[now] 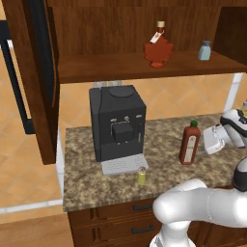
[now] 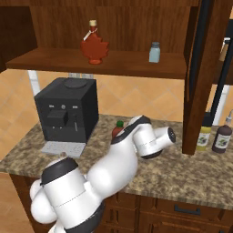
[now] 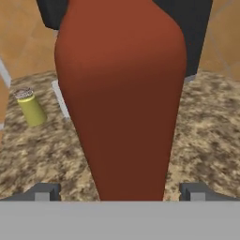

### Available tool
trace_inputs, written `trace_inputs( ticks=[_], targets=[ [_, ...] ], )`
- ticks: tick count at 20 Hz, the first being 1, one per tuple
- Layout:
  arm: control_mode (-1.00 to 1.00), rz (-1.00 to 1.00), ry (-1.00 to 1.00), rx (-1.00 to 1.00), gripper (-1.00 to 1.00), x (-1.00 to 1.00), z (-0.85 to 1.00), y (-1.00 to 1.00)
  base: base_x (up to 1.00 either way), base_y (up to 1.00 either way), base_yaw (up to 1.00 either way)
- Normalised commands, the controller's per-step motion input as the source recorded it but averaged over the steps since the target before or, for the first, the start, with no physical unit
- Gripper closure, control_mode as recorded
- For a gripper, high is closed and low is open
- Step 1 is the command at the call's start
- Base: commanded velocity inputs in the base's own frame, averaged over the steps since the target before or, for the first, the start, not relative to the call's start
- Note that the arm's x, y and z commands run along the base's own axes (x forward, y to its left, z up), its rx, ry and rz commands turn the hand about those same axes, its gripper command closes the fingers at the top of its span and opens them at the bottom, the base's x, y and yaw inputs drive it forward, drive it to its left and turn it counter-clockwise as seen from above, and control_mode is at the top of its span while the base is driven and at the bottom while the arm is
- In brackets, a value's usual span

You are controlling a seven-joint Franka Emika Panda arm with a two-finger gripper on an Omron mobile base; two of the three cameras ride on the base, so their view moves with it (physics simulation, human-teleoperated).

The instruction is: Put the shaker and condiment bottle from the counter next to their counterparts in the cabinet.

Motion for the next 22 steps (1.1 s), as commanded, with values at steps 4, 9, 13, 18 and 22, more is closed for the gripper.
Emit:
trace_inputs(
  ticks=[4,9,13,18,22],
  targets=[
    [-1.0,0.04,0.0,0.0,-1.0,0.05,0.0,0.0,0.0,0.0,0.0],
    [-1.0,0.0,-0.06,0.0,-1.0,-0.09,0.01,0.03,0.0,0.0,0.0],
    [-1.0,0.0,-0.12,0.0,-1.0,-0.06,0.08,0.24,0.0,0.0,0.0],
    [-1.0,0.0,-0.06,0.0,-1.0,0.11,0.0,0.05,0.0,0.0,0.0],
    [-1.0,0.0,-0.06,0.0,-1.0,0.0,0.0,0.0,0.0,0.0,0.0]
  ],
)
